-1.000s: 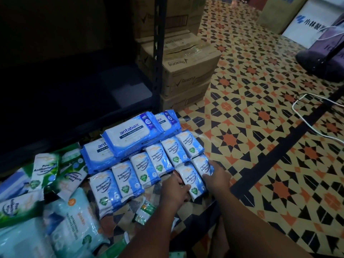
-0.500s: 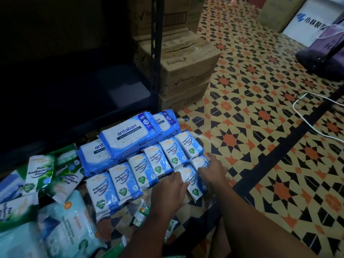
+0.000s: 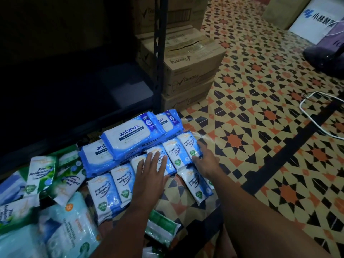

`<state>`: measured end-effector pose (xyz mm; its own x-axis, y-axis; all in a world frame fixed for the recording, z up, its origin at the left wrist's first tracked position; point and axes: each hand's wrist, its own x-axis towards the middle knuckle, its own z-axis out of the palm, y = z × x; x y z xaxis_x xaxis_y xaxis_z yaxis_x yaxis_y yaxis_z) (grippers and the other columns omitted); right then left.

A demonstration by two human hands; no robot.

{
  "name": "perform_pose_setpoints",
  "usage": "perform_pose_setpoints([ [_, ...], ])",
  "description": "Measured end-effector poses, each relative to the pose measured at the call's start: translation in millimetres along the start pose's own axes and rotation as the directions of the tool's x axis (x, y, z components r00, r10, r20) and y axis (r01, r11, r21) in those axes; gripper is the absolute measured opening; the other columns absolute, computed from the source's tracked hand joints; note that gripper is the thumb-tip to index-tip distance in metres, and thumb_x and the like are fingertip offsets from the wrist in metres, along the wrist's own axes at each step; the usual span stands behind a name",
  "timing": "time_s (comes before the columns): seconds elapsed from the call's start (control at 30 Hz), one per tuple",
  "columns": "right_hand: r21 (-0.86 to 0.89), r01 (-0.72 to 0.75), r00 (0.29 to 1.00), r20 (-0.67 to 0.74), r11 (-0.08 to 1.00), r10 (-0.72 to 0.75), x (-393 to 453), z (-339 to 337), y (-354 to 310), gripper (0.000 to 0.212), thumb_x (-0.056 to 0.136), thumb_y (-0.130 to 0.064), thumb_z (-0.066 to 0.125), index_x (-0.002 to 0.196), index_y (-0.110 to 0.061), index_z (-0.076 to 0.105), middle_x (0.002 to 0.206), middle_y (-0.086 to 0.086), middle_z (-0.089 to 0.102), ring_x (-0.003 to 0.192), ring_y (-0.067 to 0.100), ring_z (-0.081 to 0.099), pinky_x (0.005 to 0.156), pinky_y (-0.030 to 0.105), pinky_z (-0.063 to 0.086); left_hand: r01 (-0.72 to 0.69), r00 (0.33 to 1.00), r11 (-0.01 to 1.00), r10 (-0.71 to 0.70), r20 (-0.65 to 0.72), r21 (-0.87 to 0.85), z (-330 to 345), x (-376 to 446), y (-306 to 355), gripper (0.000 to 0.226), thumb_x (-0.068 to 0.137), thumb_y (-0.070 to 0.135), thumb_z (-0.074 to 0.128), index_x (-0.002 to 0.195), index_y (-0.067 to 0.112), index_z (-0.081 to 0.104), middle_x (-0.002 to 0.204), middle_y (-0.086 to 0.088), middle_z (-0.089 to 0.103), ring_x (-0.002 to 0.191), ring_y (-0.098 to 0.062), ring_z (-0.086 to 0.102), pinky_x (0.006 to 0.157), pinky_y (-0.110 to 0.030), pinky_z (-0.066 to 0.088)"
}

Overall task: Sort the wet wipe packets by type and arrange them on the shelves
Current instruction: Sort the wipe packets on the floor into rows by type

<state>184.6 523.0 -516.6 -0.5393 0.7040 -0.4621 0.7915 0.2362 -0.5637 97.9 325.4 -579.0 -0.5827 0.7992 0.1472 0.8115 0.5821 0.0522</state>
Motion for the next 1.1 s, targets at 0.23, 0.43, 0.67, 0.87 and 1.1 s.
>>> perform_pose_setpoints([
  [0.23,0.016,-0.013,1.000,-0.008,1.000,0.013,3.9,1.3,1.8,0.065,0.101,-0.021,0.056,0.155,-0.043,0.026,0.161,0.002,0.033,0.141,0.036,0.021,0.114,0.052,0.025,0.001,1.000,1.000,-0.001,0.001,-0.017,5.6,6.1,-2.6,0.074,0.080,0.048,0.080,0.142,0.016,0.056,0.142,-0.018,0.054,0.131,-0.040,0.050,0.099,-0.055,0.045],
  [0.43,0.044,-0.018,1.000,-0.007,0.999,0.019,-0.8,1.6,0.5,0.062,0.101,-0.033,0.054,0.154,-0.046,0.026,0.160,0.004,0.031,0.143,0.036,0.020,0.116,0.058,0.022,0.005,1.000,0.998,-0.004,0.001,-0.056,2.0,5.2,-3.0,0.076,0.080,0.057,0.074,0.142,0.017,0.056,0.143,-0.018,0.053,0.133,-0.039,0.048,0.100,-0.056,0.045],
  [0.67,0.005,-0.011,1.000,-0.003,1.000,0.011,-1.9,6.9,0.9,0.089,0.083,-0.056,0.073,0.155,-0.046,0.022,0.151,0.004,0.042,0.135,0.037,0.032,0.111,0.059,0.029,0.004,1.000,0.999,-0.003,0.020,-0.050,-8.7,-10.1,-15.0,0.092,0.084,0.078,0.044,0.156,0.022,0.034,0.160,-0.012,0.032,0.149,-0.035,0.028,0.114,-0.058,0.023],
  [0.87,0.024,-0.028,0.999,-0.039,0.999,0.029,0.9,9.1,2.1,0.086,0.082,-0.049,0.077,0.151,-0.049,0.026,0.151,0.002,0.038,0.136,0.036,0.026,0.110,0.065,0.027,0.045,0.998,0.999,-0.045,0.034,0.004,-2.6,-34.9,-28.5,0.100,0.078,0.078,0.061,0.158,0.025,0.031,0.161,-0.014,0.031,0.147,-0.039,0.031,0.110,-0.060,0.031],
  [1.1,0.025,-0.038,0.998,-0.041,0.999,0.039,8.2,12.3,5.5,0.087,0.080,-0.048,0.080,0.149,-0.051,0.026,0.149,0.003,0.040,0.134,0.035,0.028,0.108,0.066,0.029,0.077,0.996,0.996,-0.079,0.035,0.052,3.4,-27.8,-23.0,0.093,0.079,0.070,0.064,0.155,0.022,0.039,0.155,-0.019,0.040,0.142,-0.042,0.038,0.104,-0.062,0.036],
])
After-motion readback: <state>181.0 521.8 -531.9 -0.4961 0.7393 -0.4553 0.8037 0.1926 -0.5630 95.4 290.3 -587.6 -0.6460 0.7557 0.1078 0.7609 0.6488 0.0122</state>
